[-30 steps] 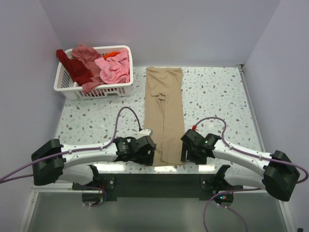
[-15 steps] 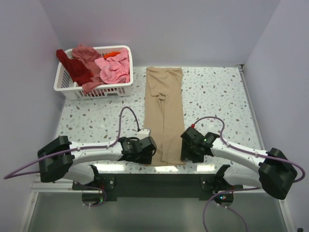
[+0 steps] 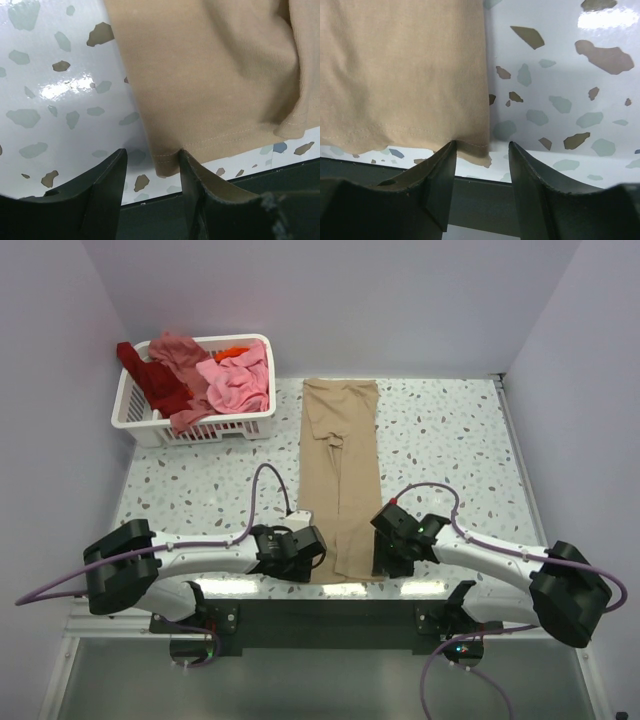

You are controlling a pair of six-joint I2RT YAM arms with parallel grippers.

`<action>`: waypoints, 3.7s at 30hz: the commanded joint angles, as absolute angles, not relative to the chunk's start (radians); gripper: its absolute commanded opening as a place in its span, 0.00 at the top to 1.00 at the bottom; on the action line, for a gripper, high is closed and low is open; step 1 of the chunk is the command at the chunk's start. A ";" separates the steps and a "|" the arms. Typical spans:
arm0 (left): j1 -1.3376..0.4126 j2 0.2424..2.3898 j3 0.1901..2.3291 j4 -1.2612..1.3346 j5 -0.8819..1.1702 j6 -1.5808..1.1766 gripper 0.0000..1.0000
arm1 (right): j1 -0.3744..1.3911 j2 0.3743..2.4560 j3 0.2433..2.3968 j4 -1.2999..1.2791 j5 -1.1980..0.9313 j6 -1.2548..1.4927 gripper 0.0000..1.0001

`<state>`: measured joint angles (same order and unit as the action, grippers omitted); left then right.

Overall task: Fold and stack the t-shirts
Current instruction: Fold the tshirt

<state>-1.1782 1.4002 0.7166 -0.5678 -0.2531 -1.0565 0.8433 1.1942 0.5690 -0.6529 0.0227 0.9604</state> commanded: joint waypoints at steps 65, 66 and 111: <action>-0.600 1.945 1.599 -0.693 -0.239 -0.618 1.00 | 0.494 1.959 1.575 -0.873 0.153 0.623 1.00; -0.591 1.965 1.627 -0.699 -0.239 -0.617 1.00 | 0.483 1.976 1.598 -0.879 0.152 0.618 1.00; -0.505 1.884 1.513 -0.540 -0.006 -0.523 0.19 | 0.268 1.921 1.587 -0.776 -0.071 0.552 0.32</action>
<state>-0.4824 1.9354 1.5768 -0.6235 -0.0418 -0.5529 0.2634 1.9724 1.6936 -0.8444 -0.0231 0.5674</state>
